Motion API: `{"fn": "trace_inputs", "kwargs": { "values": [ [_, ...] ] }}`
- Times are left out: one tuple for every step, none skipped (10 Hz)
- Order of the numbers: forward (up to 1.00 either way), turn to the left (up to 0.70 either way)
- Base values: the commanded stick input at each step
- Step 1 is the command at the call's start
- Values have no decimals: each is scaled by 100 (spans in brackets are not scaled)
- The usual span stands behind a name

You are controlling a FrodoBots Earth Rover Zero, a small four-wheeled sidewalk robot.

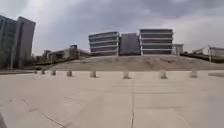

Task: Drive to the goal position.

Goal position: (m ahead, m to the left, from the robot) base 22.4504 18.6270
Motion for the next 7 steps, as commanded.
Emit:
{"fn": "trace_inputs", "kwargs": {
  "values": [
    [70,0],
    [70,0],
    [70,0],
    [70,0],
    [70,0],
    [70,0],
    [70,0]
  ]
}}
